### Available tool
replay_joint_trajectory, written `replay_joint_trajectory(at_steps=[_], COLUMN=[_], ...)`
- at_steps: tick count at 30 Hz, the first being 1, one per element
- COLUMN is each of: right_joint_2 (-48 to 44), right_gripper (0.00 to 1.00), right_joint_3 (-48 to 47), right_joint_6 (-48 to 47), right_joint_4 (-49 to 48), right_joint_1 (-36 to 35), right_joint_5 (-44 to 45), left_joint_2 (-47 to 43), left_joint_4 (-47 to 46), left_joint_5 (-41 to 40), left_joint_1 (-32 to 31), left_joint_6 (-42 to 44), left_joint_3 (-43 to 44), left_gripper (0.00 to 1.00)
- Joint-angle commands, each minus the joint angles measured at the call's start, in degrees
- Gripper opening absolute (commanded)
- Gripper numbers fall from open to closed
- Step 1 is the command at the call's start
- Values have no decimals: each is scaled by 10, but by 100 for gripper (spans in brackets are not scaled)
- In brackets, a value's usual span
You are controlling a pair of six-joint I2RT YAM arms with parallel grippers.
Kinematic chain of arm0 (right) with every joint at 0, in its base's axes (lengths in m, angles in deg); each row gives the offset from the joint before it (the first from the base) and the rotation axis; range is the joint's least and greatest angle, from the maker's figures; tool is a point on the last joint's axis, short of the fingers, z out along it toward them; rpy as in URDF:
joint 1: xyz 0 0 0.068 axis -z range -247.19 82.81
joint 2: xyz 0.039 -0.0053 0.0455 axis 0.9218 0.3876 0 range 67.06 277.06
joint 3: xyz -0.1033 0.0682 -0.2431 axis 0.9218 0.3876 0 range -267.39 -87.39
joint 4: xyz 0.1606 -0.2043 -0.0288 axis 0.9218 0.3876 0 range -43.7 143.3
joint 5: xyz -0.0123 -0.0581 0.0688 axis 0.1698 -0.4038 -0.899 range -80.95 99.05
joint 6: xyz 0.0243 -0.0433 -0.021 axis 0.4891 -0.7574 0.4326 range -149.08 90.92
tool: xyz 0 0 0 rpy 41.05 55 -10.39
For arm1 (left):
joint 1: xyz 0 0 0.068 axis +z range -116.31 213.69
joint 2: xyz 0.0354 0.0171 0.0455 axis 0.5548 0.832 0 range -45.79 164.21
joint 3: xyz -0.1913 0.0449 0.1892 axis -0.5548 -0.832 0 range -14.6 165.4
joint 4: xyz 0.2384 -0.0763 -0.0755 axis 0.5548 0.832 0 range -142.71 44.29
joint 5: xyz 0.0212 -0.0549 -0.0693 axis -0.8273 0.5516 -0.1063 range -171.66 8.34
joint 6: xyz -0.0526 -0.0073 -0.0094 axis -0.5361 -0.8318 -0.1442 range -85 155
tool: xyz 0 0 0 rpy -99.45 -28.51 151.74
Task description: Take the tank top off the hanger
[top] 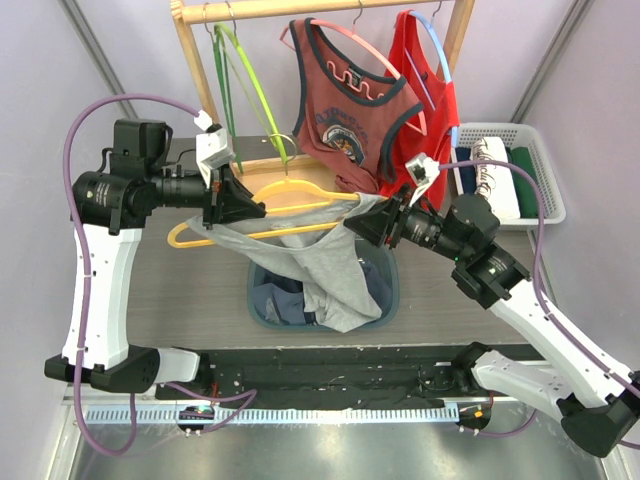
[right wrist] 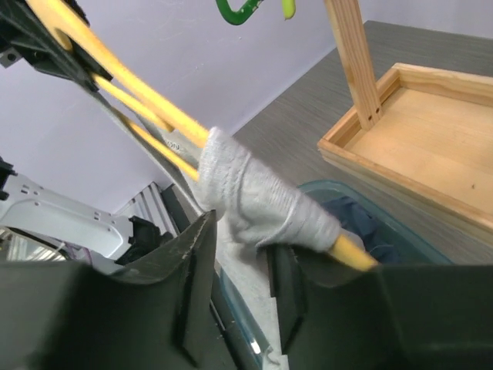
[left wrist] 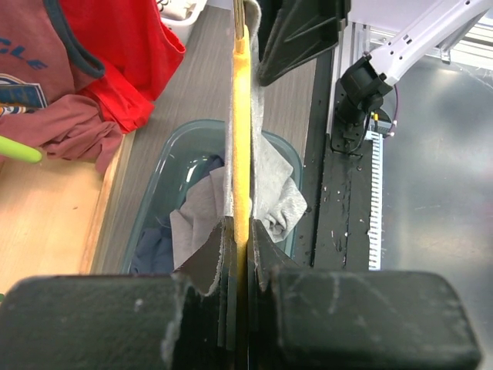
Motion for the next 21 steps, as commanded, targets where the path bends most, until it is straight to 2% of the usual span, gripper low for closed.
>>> replay_joint_trajectory(at_steps=[1, 3, 10, 13, 18, 21], right_joint_2=[20, 25, -26, -61, -87, -80], right_gripper=[15, 3, 1, 1, 1, 1], right_joint_3=[-29, -32, -54, -55, -39, -24], right_joint_6=[18, 16, -29, -39, -18, -4], right_joint_4=[-57, -54, 28, 60, 87, 86], right_joint_1=[-2, -2, -1, -1, -1, -1], right_joint_5=[-16, -20, -14, 24, 209, 226], left_joint_2=[-10, -11, -17, -17, -17, -19], left_joint_4=[-10, -9, -8, -1, 5, 7], left_joint_5=[30, 29, 8, -1, -1, -3], left_joint_1=[-1, -1, -1, -1, -1, -1], left_joint_6=[0, 3, 13, 25, 32, 33], left_joint_3=[18, 16, -2, -7, -8, -6], left_gripper=[0, 0, 0, 0, 0, 0])
